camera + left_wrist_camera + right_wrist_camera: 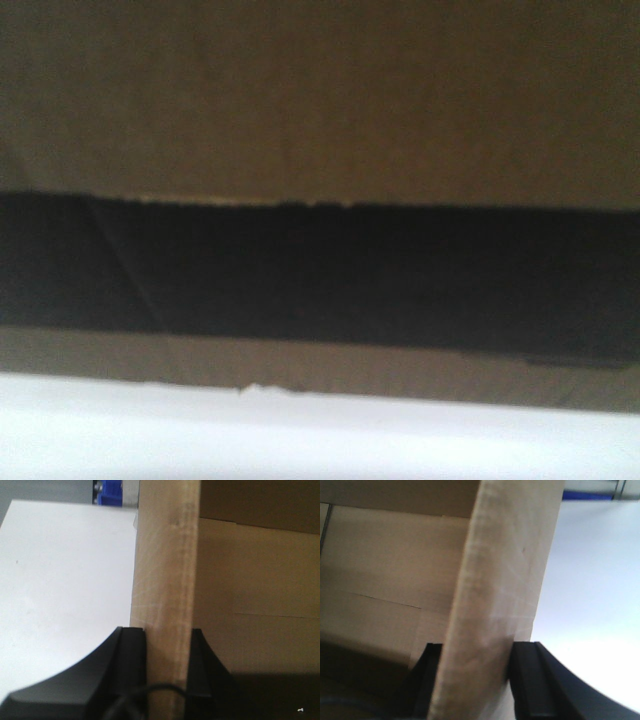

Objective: Grab box from left shelf to table start
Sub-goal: 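Lower the box with both grippers onto the white table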

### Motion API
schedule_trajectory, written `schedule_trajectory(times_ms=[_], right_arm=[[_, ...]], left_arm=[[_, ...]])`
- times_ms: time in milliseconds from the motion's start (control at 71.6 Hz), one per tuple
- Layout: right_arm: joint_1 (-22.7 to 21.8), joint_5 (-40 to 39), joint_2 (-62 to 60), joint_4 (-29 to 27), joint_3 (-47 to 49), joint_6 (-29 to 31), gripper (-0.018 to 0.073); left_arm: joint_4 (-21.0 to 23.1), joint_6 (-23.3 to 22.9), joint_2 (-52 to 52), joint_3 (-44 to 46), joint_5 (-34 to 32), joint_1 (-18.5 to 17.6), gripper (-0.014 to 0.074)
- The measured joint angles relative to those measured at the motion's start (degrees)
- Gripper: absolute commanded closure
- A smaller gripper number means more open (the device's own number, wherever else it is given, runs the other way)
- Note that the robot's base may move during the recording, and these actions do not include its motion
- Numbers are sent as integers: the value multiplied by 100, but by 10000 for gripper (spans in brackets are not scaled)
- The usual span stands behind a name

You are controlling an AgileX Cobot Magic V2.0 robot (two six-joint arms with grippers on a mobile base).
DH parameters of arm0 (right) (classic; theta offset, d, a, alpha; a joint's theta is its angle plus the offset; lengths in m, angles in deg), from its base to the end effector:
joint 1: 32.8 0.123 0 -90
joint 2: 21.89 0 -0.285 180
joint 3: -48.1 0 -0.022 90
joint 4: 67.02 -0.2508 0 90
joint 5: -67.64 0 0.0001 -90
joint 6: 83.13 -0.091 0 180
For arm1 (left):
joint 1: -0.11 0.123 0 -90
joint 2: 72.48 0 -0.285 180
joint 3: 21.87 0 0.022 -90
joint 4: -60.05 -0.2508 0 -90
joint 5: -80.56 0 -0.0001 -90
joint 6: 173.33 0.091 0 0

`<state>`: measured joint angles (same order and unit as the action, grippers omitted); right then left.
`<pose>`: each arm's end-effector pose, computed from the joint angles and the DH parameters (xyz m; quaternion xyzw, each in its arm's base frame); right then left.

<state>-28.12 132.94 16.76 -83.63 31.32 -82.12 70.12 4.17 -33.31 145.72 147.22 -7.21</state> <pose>0.0456 0.0275 0.4177 -0.0551 0.8584 0.1595 0.4844 0.0390 -0.0197 0.4340 0.0475 0.8537 -0.1304 0.5019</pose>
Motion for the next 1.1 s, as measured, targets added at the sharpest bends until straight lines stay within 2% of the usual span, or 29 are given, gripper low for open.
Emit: schedule_trajectory(times_ms=[251,573,1104], right_arm=[[-22,486,1201,-31,530,221,501],[-49,562,2419,78,856,535,501],[-61,-343,3842,49,649,947,501]], left_arm=[[-87,-163,780,-9,333,0,691],[-55,-196,2028,-9,195,0,691],[-82,-118,3283,-9,-462,11,692]])
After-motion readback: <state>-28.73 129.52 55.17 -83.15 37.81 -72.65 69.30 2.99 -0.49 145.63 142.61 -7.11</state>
